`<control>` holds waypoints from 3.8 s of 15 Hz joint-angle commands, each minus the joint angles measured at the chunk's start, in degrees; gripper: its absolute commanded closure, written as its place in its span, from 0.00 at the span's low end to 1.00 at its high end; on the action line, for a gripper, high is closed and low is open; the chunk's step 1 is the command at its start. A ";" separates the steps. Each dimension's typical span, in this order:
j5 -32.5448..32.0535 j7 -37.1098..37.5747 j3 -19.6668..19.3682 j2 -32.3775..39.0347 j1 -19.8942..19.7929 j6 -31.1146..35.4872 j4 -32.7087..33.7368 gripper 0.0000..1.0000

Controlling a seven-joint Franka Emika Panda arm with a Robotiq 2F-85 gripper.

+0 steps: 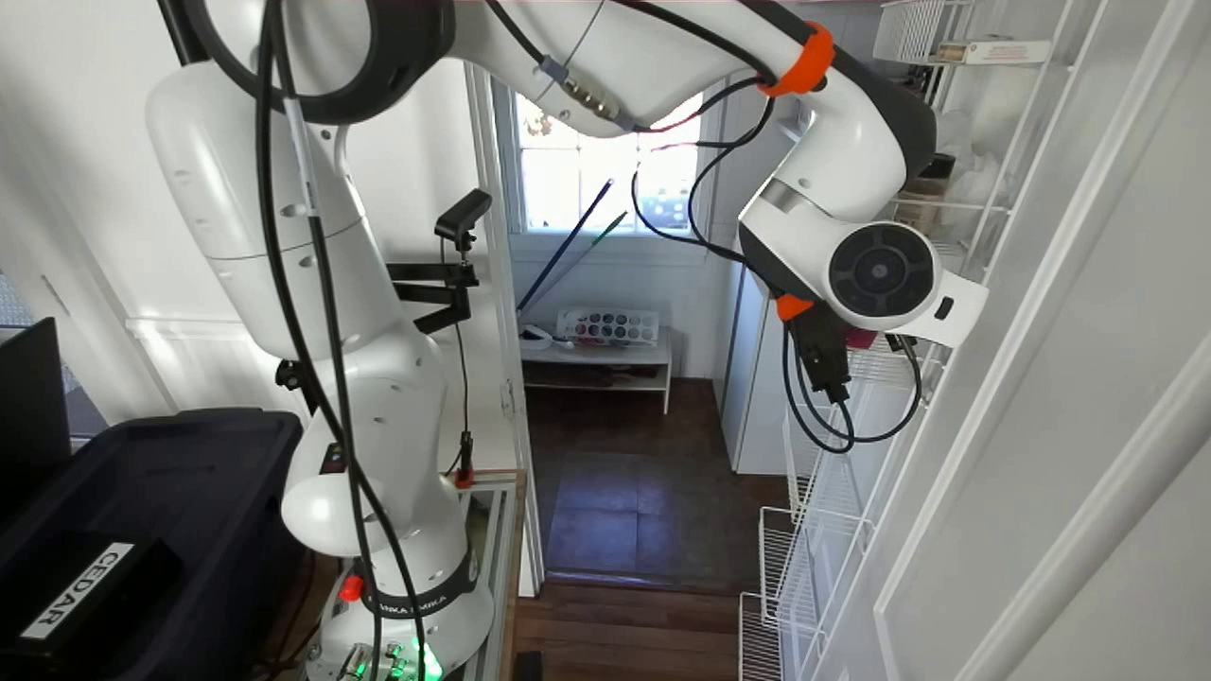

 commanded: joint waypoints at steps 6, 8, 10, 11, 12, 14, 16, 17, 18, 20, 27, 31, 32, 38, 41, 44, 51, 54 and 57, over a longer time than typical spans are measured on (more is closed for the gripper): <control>5.63 -7.41 0.69 -1.74 0.05 -1.78 -1.12 0.64; 5.53 -7.52 1.14 -1.44 0.18 -1.10 -1.19 0.60; 5.53 -7.26 1.62 -1.25 0.28 0.14 -1.18 0.58; 5.55 -7.04 1.85 -1.21 0.33 0.76 -1.19 0.57; 5.62 -7.16 2.07 -1.16 0.38 1.42 -1.15 0.58; 5.17 -6.68 2.55 -0.94 0.50 3.01 -1.04 0.58; 5.06 -6.50 3.07 -0.60 0.61 5.19 -0.79 0.62; 4.75 -6.09 3.34 -0.36 0.68 6.38 -0.62 0.63; 4.74 -6.07 3.63 -0.11 0.77 7.65 -0.43 0.66; 4.48 -5.61 4.09 0.28 1.00 9.48 -0.15 0.67; 2.89 -3.76 6.29 1.91 1.33 14.79 0.70 0.66; 1.80 -2.40 6.96 2.30 1.17 16.72 0.78 0.94; 1.57 -2.10 7.03 2.36 1.12 17.06 0.74 0.93; 1.30 -0.13 6.43 2.63 0.48 16.34 -0.02 0.99; 4.39 -2.07 5.40 1.42 -0.10 13.37 -0.43 0.99; 5.76 -3.52 3.96 0.46 -0.90 8.80 -1.26 0.99; 7.49 -9.89 -0.64 -0.76 -2.42 -4.38 -2.96 0.99; 4.86 -10.08 -2.30 -1.32 -3.26 -10.85 -4.51 0.99; 2.88 -11.17 -3.89 -2.49 -4.37 -16.84 -6.30 0.99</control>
